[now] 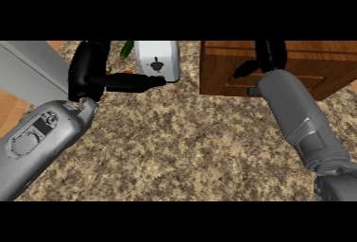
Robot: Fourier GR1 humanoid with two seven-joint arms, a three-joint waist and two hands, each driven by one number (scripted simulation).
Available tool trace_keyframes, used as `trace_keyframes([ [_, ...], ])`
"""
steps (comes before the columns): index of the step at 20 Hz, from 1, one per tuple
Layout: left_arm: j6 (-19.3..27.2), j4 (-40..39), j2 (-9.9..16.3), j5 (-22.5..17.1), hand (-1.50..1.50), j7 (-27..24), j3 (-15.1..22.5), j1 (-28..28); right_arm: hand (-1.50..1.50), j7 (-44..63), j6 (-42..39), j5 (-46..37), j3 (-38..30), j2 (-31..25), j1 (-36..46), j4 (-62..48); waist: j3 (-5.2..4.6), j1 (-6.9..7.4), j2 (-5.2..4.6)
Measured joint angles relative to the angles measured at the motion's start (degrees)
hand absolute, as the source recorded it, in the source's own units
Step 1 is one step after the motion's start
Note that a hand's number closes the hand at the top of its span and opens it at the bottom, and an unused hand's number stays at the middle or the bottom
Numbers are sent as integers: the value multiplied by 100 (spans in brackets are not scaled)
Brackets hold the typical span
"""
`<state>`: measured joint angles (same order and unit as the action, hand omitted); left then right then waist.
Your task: Pick up the can, place it into the drawer and close the drawer
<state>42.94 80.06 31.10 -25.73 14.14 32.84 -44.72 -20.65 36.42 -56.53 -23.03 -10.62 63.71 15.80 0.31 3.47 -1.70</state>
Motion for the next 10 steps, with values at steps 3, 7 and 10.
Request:
trace_keyframes([
  [3, 12, 129, 33, 21, -150, 10, -12, 131, -150, -290, -204, 416, -329, 142, 73, 67, 4, -9, 21],
  [7, 14, 206, 58, 42, -150, -74, -81, 328, -150, -549, -597, 1073, -841, 335, 211, 150, 4, -45, 37],
  [10, 11, 256, 70, 90, -150, -84, -128, 459, -150, -724, -905, 1435, -1100, 345, 289, 164, 2, -82, 42],
])
